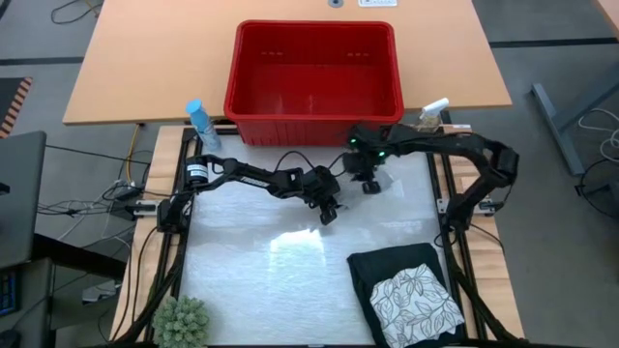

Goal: Fold laundry
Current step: Fold the gray boxer shorts

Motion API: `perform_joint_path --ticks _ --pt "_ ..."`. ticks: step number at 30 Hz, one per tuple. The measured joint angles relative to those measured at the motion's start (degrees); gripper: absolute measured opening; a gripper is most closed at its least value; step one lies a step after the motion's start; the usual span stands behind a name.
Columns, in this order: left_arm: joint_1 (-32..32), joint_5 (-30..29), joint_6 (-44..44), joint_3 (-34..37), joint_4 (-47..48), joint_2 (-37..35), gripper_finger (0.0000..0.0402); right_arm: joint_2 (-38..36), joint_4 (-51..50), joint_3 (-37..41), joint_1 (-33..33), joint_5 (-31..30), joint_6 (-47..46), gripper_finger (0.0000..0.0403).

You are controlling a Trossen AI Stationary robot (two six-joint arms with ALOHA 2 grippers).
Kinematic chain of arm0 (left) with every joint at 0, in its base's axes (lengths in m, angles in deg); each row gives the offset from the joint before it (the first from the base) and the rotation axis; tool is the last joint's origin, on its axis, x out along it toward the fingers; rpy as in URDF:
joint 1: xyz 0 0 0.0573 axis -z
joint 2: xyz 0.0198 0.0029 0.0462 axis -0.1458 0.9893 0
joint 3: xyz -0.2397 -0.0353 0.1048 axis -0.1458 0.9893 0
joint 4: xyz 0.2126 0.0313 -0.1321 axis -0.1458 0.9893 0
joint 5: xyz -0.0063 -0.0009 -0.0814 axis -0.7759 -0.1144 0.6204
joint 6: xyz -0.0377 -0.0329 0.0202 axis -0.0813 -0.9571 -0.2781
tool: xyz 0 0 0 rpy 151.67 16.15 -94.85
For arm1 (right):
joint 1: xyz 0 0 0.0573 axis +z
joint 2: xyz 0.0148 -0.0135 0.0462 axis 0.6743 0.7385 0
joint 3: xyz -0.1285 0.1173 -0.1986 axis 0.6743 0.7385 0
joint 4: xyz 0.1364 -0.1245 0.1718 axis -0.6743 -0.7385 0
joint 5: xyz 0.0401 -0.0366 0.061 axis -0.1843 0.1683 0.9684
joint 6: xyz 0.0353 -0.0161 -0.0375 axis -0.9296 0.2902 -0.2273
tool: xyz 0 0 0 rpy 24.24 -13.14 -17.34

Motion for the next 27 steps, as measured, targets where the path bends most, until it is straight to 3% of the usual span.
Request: perform_joint_path --ticks 3,5,13,21,27 --pt "0.0 0.0 -0.1 0.0 0.0 0.0 0.0 -2.2 -3.2 2.5 -3.4 -0.8 -2.0 0.0032" --pt "0.0 -0.1 -0.1 0.0 0.0 0.0 0.0 -2.5 -2.5 4.1 -5.8 -1.5 -5.1 0.0016" --pt "0.0 0.0 -0.7 0.0 0.0 0.0 0.0 -2.4 4.7 10.4 -7.7 -3.3 -16.4 0.0014" --pt "-0.1 0.6 -2.5 0.0 0.0 0.0 0.0 -2.4 8.5 13.3 -7.1 -12.0 -24.7 0.0014" --pt "-0.4 2.1 -5.7 0.1 0.6 -0.8 0.0 -2.4 11.0 15.2 -7.1 -12.1 -26.8 0.0014"
